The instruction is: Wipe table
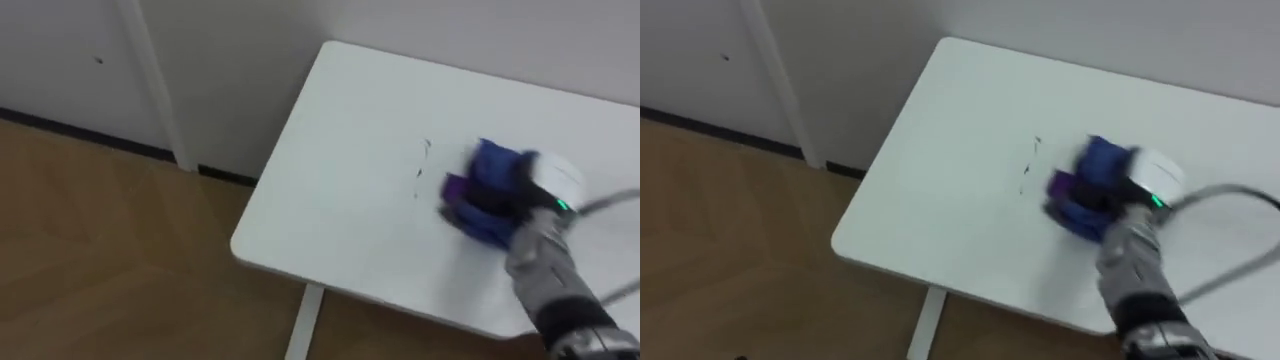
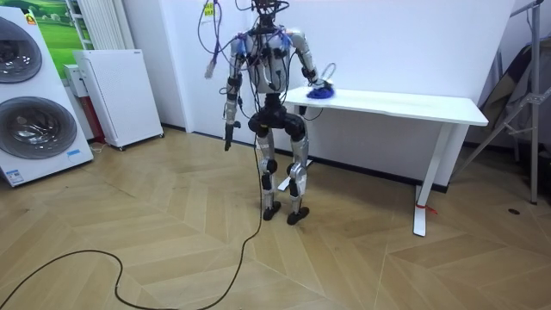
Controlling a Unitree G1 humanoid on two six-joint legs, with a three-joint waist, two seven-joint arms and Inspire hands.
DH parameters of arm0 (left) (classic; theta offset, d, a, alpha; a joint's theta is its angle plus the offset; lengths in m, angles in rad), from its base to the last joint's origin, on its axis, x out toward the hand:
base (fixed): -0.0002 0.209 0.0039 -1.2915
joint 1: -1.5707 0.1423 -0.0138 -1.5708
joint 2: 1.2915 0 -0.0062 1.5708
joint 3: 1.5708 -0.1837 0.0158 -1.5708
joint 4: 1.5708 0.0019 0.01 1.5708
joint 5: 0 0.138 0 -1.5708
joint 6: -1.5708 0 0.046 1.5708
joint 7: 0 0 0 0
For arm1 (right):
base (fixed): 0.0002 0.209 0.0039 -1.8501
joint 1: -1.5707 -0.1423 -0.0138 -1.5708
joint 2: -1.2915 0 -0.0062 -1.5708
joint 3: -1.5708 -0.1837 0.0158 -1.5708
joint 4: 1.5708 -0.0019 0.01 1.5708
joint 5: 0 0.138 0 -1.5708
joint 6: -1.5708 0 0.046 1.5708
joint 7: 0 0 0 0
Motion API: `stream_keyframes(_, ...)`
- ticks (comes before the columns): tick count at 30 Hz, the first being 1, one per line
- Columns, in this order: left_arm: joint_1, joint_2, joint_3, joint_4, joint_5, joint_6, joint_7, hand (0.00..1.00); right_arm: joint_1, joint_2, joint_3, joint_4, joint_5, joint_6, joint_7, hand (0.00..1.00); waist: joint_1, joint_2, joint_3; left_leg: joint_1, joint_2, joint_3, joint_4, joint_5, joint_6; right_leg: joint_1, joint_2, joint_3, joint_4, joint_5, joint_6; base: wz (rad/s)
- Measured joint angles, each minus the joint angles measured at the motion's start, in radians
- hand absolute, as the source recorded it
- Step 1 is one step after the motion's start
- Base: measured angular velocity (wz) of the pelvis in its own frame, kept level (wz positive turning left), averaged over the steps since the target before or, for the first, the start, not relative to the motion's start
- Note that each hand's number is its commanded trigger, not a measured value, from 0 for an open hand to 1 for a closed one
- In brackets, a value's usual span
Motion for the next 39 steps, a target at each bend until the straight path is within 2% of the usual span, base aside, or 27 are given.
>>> stream_keyframes(2, 0.016, 0.000, -0.007, -0.005, -0.026, 0.009, -0.010, 0.00, -0.063, -0.001, 0.017, 0.016, -0.006, -0.012, 0.021, 1.00, 0.066, 0.019, 0.0067, -0.027, -0.002, -0.007, 0.036, -0.004, 0.004, -0.041, -0.024, -0.026, 0.078, -0.043, -0.004, 0.38)
stream_keyframes(5, 0.068, 0.016, -0.007, 0.020, -0.055, 0.022, -0.010, 0.00, -0.045, -0.031, 0.005, 0.038, 0.034, -0.042, 0.009, 1.00, 0.070, 0.019, 0.0057, -0.022, -0.002, 0.057, 0.054, -0.009, 0.011, -0.082, -0.073, -0.020, 0.213, -0.095, 0.013, 0.59)
stream_keyframes(7, 0.085, 0.016, -0.004, 0.042, -0.077, 0.026, -0.016, 0.00, -0.016, -0.050, -0.005, 0.061, 0.086, -0.086, -0.007, 1.00, 0.069, 0.018, 0.0047, -0.022, 0.005, 0.101, 0.073, -0.010, 0.013, -0.095, -0.096, -0.007, 0.253, -0.099, 0.020, 0.25)
stream_keyframes(9, 0.081, 0.019, -0.001, 0.041, -0.074, 0.029, -0.017, 0.00, 0.016, -0.063, -0.039, 0.108, 0.155, -0.130, -0.049, 1.00, 0.064, 0.020, 0.0036, -0.006, 0.012, 0.157, 0.075, -0.018, 0.025, -0.099, -0.142, -0.004, 0.266, -0.077, 0.051, 0.29)
stream_keyframes(10, 0.072, 0.024, 0.007, 0.031, -0.074, 0.020, -0.017, 0.00, 0.042, -0.067, -0.085, 0.128, 0.198, -0.144, -0.073, 1.00, 0.059, 0.032, -0.0124, -0.003, 0.044, 0.217, 0.061, -0.056, 0.040, -0.108, -0.166, -0.003, 0.306, -0.067, 0.065, 0.59)
stream_keyframes(11, 0.052, 0.039, 0.009, 0.017, -0.072, 0.013, -0.015, 0.00, 0.073, -0.074, -0.129, 0.156, 0.249, -0.154, -0.105, 1.00, 0.061, 0.024, -0.0152, 0.007, 0.079, 0.279, 0.071, -0.073, 0.030, -0.126, -0.212, 0.007, 0.376, -0.076, 0.070, 0.58)
stream_keyframes(12, 0.051, 0.045, 0.019, 0.002, -0.068, 0.007, -0.017, 0.00, 0.087, -0.073, -0.152, 0.179, 0.256, -0.159, -0.115, 1.00, 0.066, 0.023, -0.0174, 0.016, 0.098, 0.306, 0.068, -0.076, 0.024, -0.126, -0.222, 0.021, 0.399, -0.075, 0.071, 0.43)
stream_keyframes(14, 0.057, 0.081, 0.063, -0.036, -0.063, -0.014, -0.017, 0.00, 0.134, -0.076, -0.203, 0.288, 0.310, -0.196, -0.148, 1.00, 0.066, 0.007, -0.0349, 0.051, 0.200, 0.425, 0.067, -0.093, -0.018, -0.116, -0.231, 0.070, 0.417, -0.046, 0.068, 0.14)
stream_keyframes(15, 0.057, 0.095, 0.064, -0.038, -0.062, -0.014, -0.017, 0.00, 0.155, -0.080, -0.215, 0.303, 0.336, -0.210, -0.159, 1.00, 0.062, 0.003, -0.0367, 0.054, 0.223, 0.448, 0.072, -0.095, -0.026, -0.112, -0.231, 0.074, 0.409, -0.035, 0.070, 0.13)
stream_keyframes(17, 0.063, 0.155, 0.100, -0.046, -0.047, 0.007, -0.010, 0.00, 0.276, -0.100, -0.285, 0.316, 0.406, -0.247, -0.200, 1.00, 0.017, -0.027, -0.0463, 0.056, 0.292, 0.496, 0.087, -0.092, -0.058, -0.082, -0.226, 0.063, 0.320, 0.010, 0.072, 0.33)
stream_keyframes(18, 0.064, 0.166, 0.111, -0.046, -0.033, 0.017, -0.001, 0.00, 0.308, -0.105, -0.309, 0.324, 0.417, -0.254, -0.207, 1.00, -0.005, -0.031, -0.0476, 0.054, 0.305, 0.498, 0.095, -0.093, -0.069, -0.061, -0.225, 0.049, 0.284, 0.023, 0.067, 0.54)
stream_keyframes(19, 0.073, 0.192, 0.113, -0.047, -0.027, 0.032, 0.017, 0.00, 0.375, -0.111, -0.356, 0.341, 0.444, -0.256, -0.219, 1.00, -0.043, -0.051, -0.0518, 0.056, 0.323, 0.494, 0.120, -0.102, -0.161, -0.025, -0.223, 0.028, 0.221, 0.052, 0.052, 0.43)
stream_keyframes(20, 0.083, 0.224, 0.112, -0.070, -0.024, 0.056, 0.033, 0.00, 0.433, -0.108, -0.414, 0.358, 0.451, -0.256, -0.218, 1.00, -0.046, -0.119, -0.0433, 0.015, 0.288, 0.342, 0.232, -0.096, -0.262, -0.019, -0.254, 0.044, 0.193, 0.094, 0.039, 0.29)
stream_keyframes(21, 0.082, 0.235, 0.107, -0.093, -0.015, 0.066, 0.040, 0.00, 0.461, -0.118, -0.454, 0.359, 0.448, -0.257, -0.213, 1.00, -0.045, -0.131, -0.0344, -0.022, 0.262, 0.177, 0.285, -0.103, -0.230, -0.028, -0.260, 0.054, 0.205, 0.110, 0.043, -0.22)
stream_keyframes(22, 0.090, 0.252, 0.104, -0.145, -0.003, 0.070, 0.054, 0.00, 0.490, -0.157, -0.518, 0.364, 0.450, -0.261, -0.204, 1.00, -0.043, -0.095, -0.0438, -0.041, 0.289, -0.018, 0.326, -0.238, -0.209, -0.072, -0.236, 0.049, 0.269, 0.101, 0.060, -0.50)
stream_keyframes(23, 0.117, 0.259, 0.139, -0.158, 0.005, 0.070, 0.068, 0.00, 0.487, -0.161, -0.518, 0.365, 0.455, -0.261, -0.187, 1.00, -0.071, -0.099, -0.0398, -0.046, 0.374, 0.064, 0.398, -0.260, -0.229, -0.075, -0.231, 0.043, 0.303, 0.065, 0.073, -0.58)
stream_keyframes(25, 0.148, 0.232, 0.163, -0.161, 0.011, 0.061, 0.073, 0.00, 0.487, -0.165, -0.481, 0.330, 0.453, -0.260, -0.188, 1.00, -0.126, -0.098, -0.0407, -0.009, 0.431, 0.118, 0.379, -0.244, -0.267, -0.066, -0.216, 0.017, 0.319, -0.016, 0.084, -0.54)
stream_keyframes(27, 0.163, 0.168, 0.162, -0.172, 0.012, 0.043, 0.068, 0.00, 0.475, -0.175, -0.451, 0.249, 0.448, -0.259, -0.188, 1.00, -0.146, -0.079, -0.0424, 0.013, 0.458, 0.164, 0.304, -0.194, -0.314, -0.103, -0.180, -0.028, 0.309, -0.048, 0.091, -0.79)
stream_keyframes(28, 0.160, 0.120, 0.159, -0.184, 0.013, 0.041, 0.063, 0.00, 0.454, -0.180, -0.439, 0.207, 0.432, -0.259, -0.188, 1.00, -0.166, -0.054, -0.0429, 0.032, 0.473, 0.167, 0.240, -0.156, -0.343, -0.111, -0.150, -0.066, 0.284, -0.060, 0.077, -0.60)
stream_keyframes(29, 0.138, 0.084, 0.140, -0.185, 0.010, 0.039, 0.062, 0.00, 0.438, -0.181, -0.423, 0.165, 0.415, -0.254, -0.187, 1.00, -0.183, -0.037, -0.0399, 0.058, 0.477, 0.163, 0.178, -0.119, -0.324, -0.114, -0.132, -0.077, 0.272, -0.075, 0.051, -0.45)
stream_keyframes(31, 0.109, 0.051, 0.098, -0.185, 0.003, 0.033, 0.050, 0.00, 0.431, -0.171, -0.391, 0.114, 0.396, -0.233, -0.187, 1.00, -0.188, -0.028, -0.0407, 0.106, 0.467, 0.164, 0.114, -0.060, -0.259, -0.110, -0.104, -0.047, 0.267, -0.105, 0.034, -0.32)
stream_keyframes(32, 0.095, 0.036, 0.077, -0.186, 0.003, 0.016, 0.036, 0.00, 0.417, -0.165, -0.356, 0.086, 0.374, -0.208, -0.185, 1.00, -0.185, -0.028, -0.0404, 0.125, 0.443, 0.168, 0.096, -0.027, -0.267, -0.106, -0.094, -0.032, 0.264, -0.125, 0.024, -0.39)
stream_keyframes(33, 0.089, 0.030, 0.070, -0.184, 0.002, 0.009, 0.028, 0.00, 0.401, -0.160, -0.343, 0.078, 0.360, -0.195, -0.183, 1.00, -0.187, -0.026, -0.0399, 0.127, 0.430, 0.169, 0.097, -0.025, -0.267, -0.105, -0.085, -0.023, 0.261, -0.127, 0.019, -0.40)
stream_keyframes(35, 0.065, 0.011, 0.034, -0.168, -0.020, -0.008, 0.006, 0.00, 0.346, -0.137, -0.317, 0.032, 0.305, -0.119, -0.154, 1.00, -0.186, -0.016, -0.0384, 0.104, 0.366, 0.170, 0.118, -0.027, -0.266, -0.102, -0.056, 0.017, 0.240, -0.128, 0.000, -0.29)
stream_keyframes(36, 0.065, 0.007, 0.030, -0.170, -0.026, -0.010, -0.001, 0.00, 0.333, -0.136, -0.306, 0.022, 0.294, -0.099, -0.146, 1.00, -0.185, -0.012, -0.0381, 0.092, 0.353, 0.168, 0.127, -0.030, -0.260, -0.102, -0.050, 0.034, 0.232, -0.125, -0.006, -0.25)
stream_keyframes(38, 0.072, -0.002, 0.012, -0.160, -0.034, 0.002, -0.025, 0.00, 0.270, -0.132, -0.275, -0.007, 0.244, -0.050, -0.105, 1.00, -0.159, 0.006, -0.0271, 0.064, 0.249, 0.153, 0.117, -0.063, -0.210, -0.111, -0.009, 0.145, 0.215, -0.115, -0.018, -0.33)
stream_keyframes(39, 0.081, -0.005, 0.012, -0.161, -0.036, 0.004, -0.027, 0.00, 0.260, -0.133, -0.262, -0.021, 0.234, -0.042, -0.096, 1.00, -0.150, 0.011, -0.0275, 0.058, 0.221, 0.150, 0.104, -0.069, -0.202, -0.111, 0.004, 0.174, 0.207, -0.110, -0.017, -0.60)
